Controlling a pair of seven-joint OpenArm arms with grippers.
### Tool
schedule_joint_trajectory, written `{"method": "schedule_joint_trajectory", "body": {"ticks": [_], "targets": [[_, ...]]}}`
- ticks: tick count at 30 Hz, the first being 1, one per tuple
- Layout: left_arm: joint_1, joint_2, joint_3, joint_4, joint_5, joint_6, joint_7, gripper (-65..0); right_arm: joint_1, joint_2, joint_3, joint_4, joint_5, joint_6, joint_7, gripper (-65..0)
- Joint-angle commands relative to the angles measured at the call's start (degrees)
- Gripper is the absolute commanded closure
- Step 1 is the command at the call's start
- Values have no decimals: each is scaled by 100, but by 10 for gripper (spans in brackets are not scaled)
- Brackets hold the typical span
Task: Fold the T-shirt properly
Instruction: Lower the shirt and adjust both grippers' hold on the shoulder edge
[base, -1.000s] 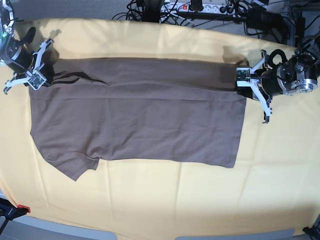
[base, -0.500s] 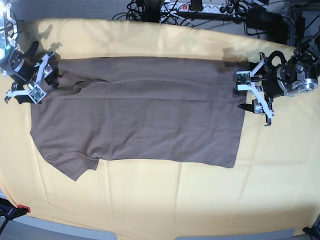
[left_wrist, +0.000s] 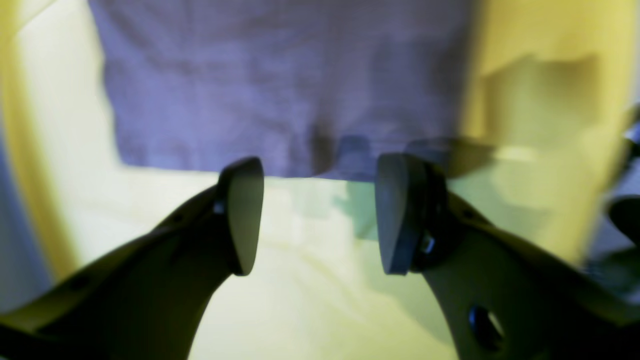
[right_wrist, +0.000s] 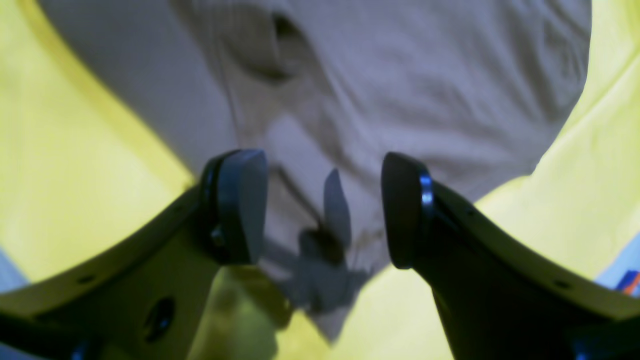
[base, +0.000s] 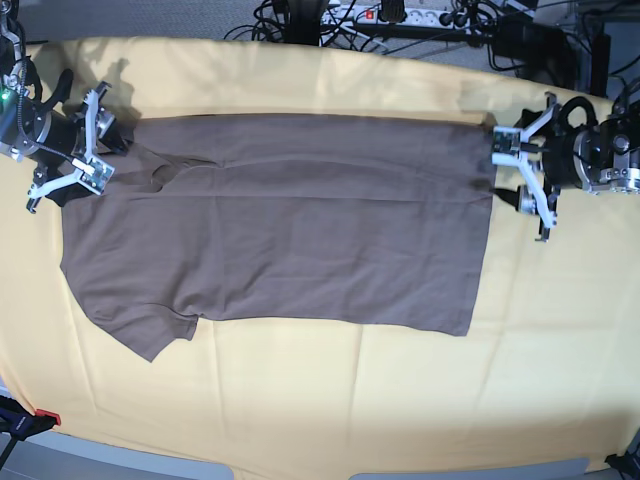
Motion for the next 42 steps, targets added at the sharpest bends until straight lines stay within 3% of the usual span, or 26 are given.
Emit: {"method": "schedule_joint_trajectory", "body": {"ticks": [1,7,15,20,25,27,34,42], "targets": [[-63,-192,-57,101,-184,-148,-39,-360,-52,199,79,116,50,-10,-57,-377],[-33,-254,-57,125,-490,-148,-37,-360,-710,468,79,76,-28,-10,-199,-377],[-31,-153,-52,125,-494,-148,-39,-360,-861,470,76,-1016,-1099,-136,1325,-361],[-31,-142,-52,125,-516,-148,-42,-360,-802,470,76,-1484,-1130,-111,1523,-239],[-13,-146,-52,125,-514,-148,-42,-360,-756,468,76,-1436,-1235,-393,1528,-47],[55,-142,-52,118,-509,-148,-42,-360,-697,468,76,-1434,-1235,-439,1523,0],[509,-72,-50,11,-63,-148,-44,-360,-688,468,76,-1434,-1228,-409,1526,0],[577,442,-50,-358,562,-148,-87,-360,-688,468,76,-1434,-1187,-409,1519,-65]]}}
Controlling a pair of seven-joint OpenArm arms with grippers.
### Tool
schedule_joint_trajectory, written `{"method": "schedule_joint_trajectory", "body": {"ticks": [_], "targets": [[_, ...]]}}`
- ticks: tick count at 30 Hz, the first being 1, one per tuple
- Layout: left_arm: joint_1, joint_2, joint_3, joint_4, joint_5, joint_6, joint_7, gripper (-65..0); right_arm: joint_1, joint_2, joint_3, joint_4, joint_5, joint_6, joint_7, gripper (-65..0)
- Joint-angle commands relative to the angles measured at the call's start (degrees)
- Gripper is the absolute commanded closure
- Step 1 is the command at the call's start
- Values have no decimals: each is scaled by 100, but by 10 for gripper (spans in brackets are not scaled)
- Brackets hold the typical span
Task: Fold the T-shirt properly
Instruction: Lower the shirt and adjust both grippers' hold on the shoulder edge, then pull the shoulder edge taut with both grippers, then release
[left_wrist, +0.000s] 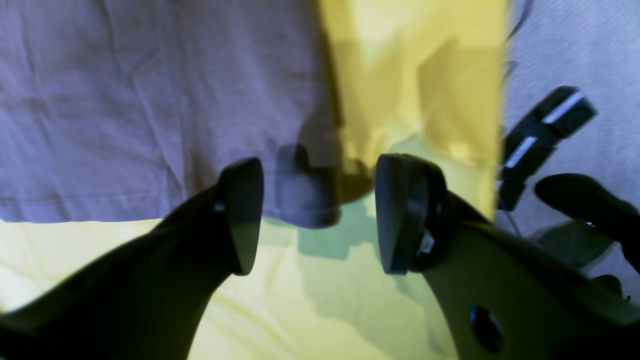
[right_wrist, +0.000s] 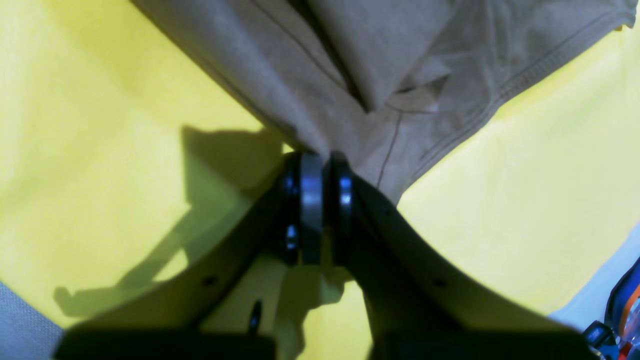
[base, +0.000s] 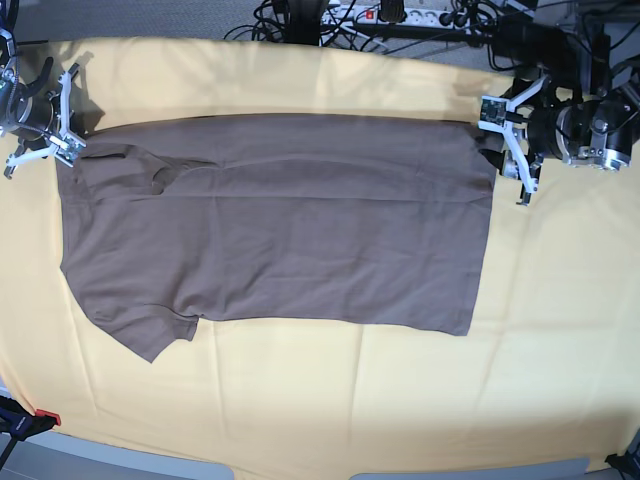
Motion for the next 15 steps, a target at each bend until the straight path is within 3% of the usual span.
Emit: {"method": "schedule_joint_trajectory", "body": {"ticks": [1,15], "targets": [[-59,-85,-50,-22,9,10,-94,-360,26,127,74,70,17,-44,20,-65],[-66,284,-50,-638,219,74,-367,-360,26,127,74,70,22,-61,-15,-65]]}}
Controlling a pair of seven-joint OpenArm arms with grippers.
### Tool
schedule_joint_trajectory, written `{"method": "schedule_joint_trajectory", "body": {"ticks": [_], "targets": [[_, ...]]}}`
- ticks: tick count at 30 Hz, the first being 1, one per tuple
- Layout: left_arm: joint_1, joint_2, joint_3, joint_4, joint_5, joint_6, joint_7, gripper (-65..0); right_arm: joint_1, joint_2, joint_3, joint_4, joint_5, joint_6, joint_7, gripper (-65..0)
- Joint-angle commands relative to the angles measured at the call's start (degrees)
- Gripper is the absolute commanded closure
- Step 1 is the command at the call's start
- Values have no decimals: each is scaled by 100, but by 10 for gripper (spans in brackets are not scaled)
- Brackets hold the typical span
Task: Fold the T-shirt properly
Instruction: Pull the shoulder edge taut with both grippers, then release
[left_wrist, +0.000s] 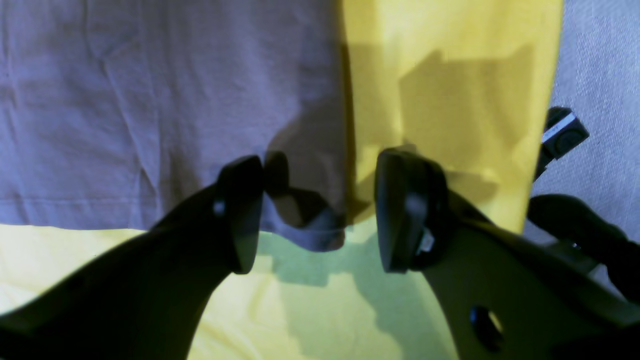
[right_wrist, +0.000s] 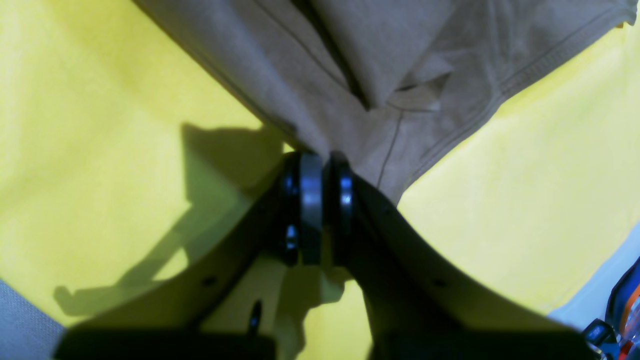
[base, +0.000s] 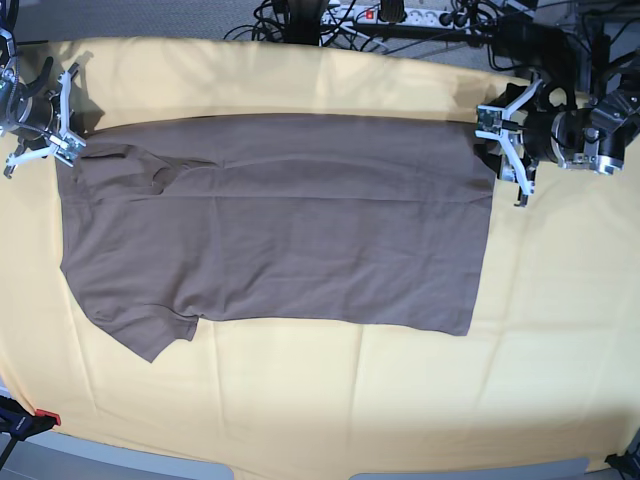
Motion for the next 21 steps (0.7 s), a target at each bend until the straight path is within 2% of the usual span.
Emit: {"method": "schedule_joint_trajectory", "body": {"ticks": [1,2,3,5,6,9,11,15,21], "targets": [[-48,-37,-39,11,39,55,46,-353,26,127,74,70,17,-59,37,-64],[-50,-22,-39,13,37,55,42,-316,26,127,74,70,15,-61,50,-64],[-50,-15,-39,20,39,57,31,-252,28,127,74,70,15,-66,52,-60],[-70,-11,-42,17,37,181,-24,-64,26,127,74,70,15,-111,50,-20],[-85,-11,-42,20,35,310,-20,0,28,127,74,70,13,-153,50,0],[-177,-44,-42,46,37,527,-20,0,28,127,74,70,13,-219,74,0],[-267,-55,-42,114,35,494,-15,0,28,129,74,72,11,-188,70,0],[-372,-212,-42,400,11,339,-22,0,26,131,74,146,13,186,-127,0],[-387,-474,-42,822,-76,337,-17,0,26,131,74,452,13,195,-232,0]]}}
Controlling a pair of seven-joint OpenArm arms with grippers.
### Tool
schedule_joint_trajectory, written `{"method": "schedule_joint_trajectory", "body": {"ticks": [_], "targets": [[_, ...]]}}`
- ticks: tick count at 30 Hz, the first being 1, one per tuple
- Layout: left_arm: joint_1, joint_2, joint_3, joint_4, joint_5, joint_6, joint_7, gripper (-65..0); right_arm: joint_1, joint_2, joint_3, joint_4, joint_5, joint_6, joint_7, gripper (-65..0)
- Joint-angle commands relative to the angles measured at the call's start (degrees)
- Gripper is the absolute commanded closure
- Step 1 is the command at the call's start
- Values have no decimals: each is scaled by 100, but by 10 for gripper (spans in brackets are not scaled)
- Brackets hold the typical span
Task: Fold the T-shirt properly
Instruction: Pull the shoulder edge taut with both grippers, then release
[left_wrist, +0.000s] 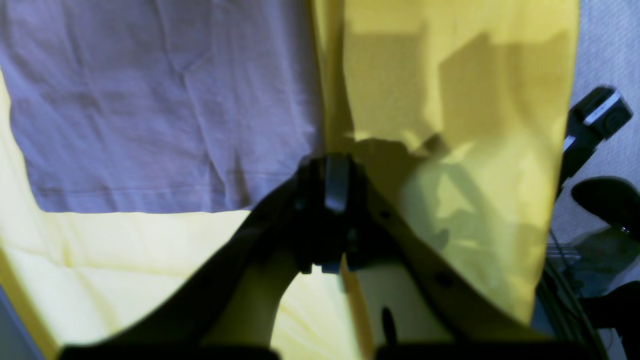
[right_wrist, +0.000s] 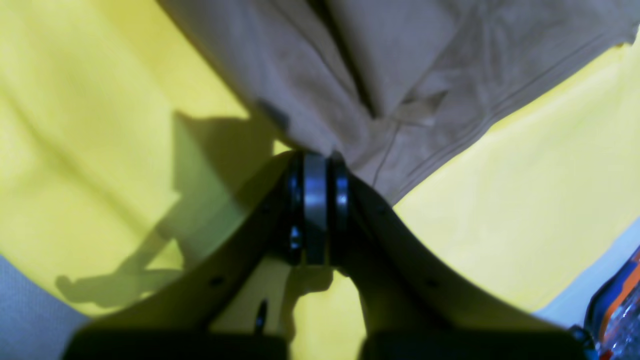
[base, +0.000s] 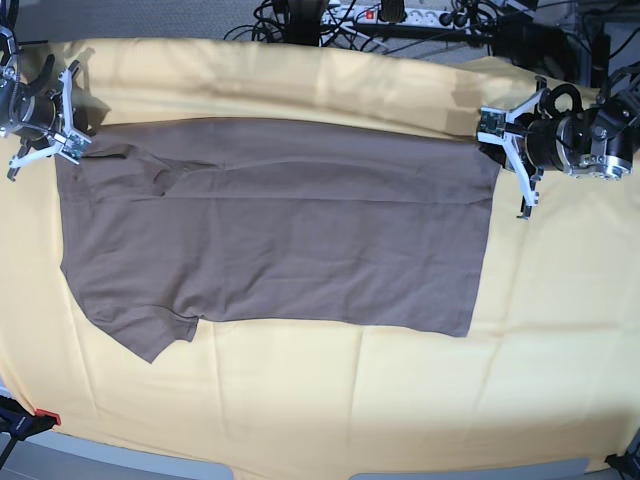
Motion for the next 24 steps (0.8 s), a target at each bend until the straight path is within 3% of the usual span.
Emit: {"method": "schedule_joint_trajectory", "body": {"ticks": [1,6,10,14,17,19,23,24], "targets": [[-116,-122,-76,149,-133,162,-234,0,26,129,74,133,22,-28,66,0],[-229,-136,-76,170,-131,402,-210,0,26,129,76,175,17,-66,63,0],[-339,-149,-76,170,-343,409,-205,0,26,127,76,175,22,-66,66,0],[-337,-149,-76,170,-411,295,-173,-190,26,127,74,175,22,-66,63,0],[-334,-149,-76,170,-417,284,-74,-246,26,127,74,175,22,-66,63,0],[-332,-149,-76,170,-417,284,-63,-223,26,127,74,175,24,-68,63,0],[-334,-146,-76,170,-546,306,-63,0,26,127,74,175,24,-66,66,0],[-334,-146,-76,170,-544,304,-63,0,26,127,74,175,24,-66,63,0]]}}
